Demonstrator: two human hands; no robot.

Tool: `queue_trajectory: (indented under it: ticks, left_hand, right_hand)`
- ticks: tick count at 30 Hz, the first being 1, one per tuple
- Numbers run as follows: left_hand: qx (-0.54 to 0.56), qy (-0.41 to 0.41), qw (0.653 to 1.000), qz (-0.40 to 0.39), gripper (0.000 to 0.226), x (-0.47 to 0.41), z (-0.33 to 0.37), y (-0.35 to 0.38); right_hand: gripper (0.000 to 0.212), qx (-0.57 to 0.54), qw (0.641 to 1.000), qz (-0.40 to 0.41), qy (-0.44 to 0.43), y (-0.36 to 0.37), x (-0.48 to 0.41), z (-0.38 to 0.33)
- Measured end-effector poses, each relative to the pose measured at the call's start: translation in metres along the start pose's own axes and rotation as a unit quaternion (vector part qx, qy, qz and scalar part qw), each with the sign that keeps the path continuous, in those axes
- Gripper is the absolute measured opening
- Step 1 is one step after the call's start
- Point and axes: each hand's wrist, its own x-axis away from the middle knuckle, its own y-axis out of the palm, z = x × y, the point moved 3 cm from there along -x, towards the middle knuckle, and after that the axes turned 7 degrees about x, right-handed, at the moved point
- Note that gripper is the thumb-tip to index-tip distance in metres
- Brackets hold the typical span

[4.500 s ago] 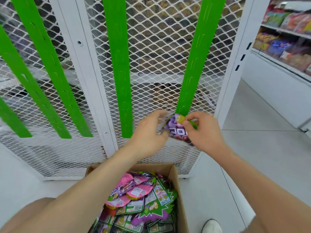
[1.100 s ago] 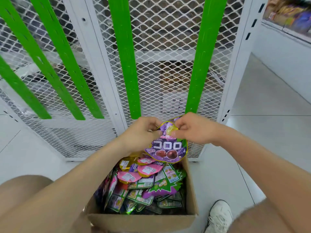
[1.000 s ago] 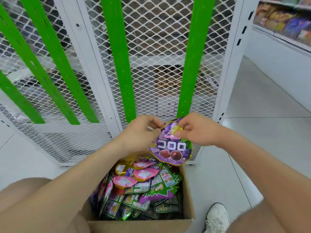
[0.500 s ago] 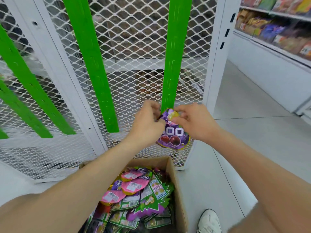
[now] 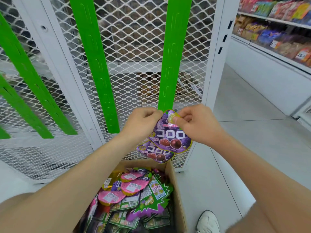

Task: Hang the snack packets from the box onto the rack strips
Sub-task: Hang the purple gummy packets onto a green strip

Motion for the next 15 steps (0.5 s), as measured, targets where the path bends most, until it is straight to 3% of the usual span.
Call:
queue_trajectory:
  ticks: [6,15]
  left_hand:
    - [-0.015,-0.026,0.999,-0.037,0.069,-0.001,-0.006,-0.008]
    - [-0.005,-0.021,1.0,-0.004,0.058,-0.004,-0.005,-0.009]
  right_hand:
    - [0.029,-0.068,0.995,-0.057,0.046,0.006,0.001,-0.002]
    - [0.028,-0.048,0.993,-0.076,0.074,0.009,0.005,-0.013]
